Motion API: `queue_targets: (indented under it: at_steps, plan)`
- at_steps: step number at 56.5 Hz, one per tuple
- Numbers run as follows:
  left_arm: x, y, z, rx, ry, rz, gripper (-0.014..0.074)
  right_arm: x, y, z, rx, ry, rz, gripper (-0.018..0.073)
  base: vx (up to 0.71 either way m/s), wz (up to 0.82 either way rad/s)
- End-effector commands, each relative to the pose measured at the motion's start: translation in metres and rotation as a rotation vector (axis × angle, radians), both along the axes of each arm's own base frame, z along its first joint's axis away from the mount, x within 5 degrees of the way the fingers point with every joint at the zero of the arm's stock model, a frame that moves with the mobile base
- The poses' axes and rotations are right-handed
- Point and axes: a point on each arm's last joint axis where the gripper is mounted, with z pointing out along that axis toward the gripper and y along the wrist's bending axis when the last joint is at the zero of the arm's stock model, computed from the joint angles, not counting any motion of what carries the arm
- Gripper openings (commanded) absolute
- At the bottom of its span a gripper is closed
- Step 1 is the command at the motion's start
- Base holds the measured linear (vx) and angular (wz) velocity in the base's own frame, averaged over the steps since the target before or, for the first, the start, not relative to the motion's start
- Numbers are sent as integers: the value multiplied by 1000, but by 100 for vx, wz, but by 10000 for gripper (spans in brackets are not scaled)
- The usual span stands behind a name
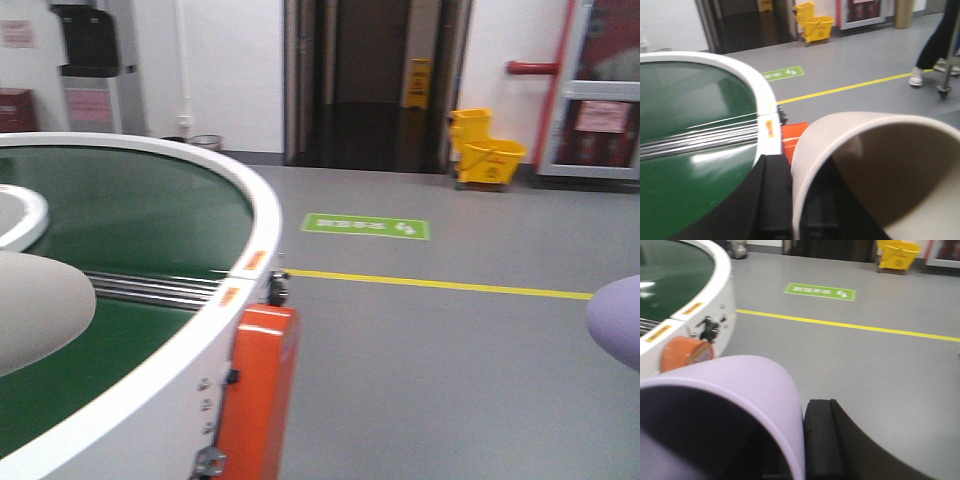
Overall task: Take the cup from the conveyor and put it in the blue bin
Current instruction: 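Drive the base with both cups held to the blue bins on the cart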
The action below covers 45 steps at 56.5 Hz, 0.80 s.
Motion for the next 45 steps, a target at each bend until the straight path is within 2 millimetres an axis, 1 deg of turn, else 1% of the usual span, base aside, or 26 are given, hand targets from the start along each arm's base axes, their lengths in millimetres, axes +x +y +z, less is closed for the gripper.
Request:
queue_targets:
  at_steps: [1, 22, 45]
  plan:
    - [-2, 1, 16, -46, -99, 15, -6, -2, -1, 18, -5, -127, -8, -9, -2, -55]
    - [-2, 1, 16, -46, -99, 15, -6, -2, -1, 18, -5, -127, -8, -9, 2, -54]
    - [-2, 1, 16, -46, -99, 15, -6, -2, -1, 18, -5, -126, -8, -9, 11, -45]
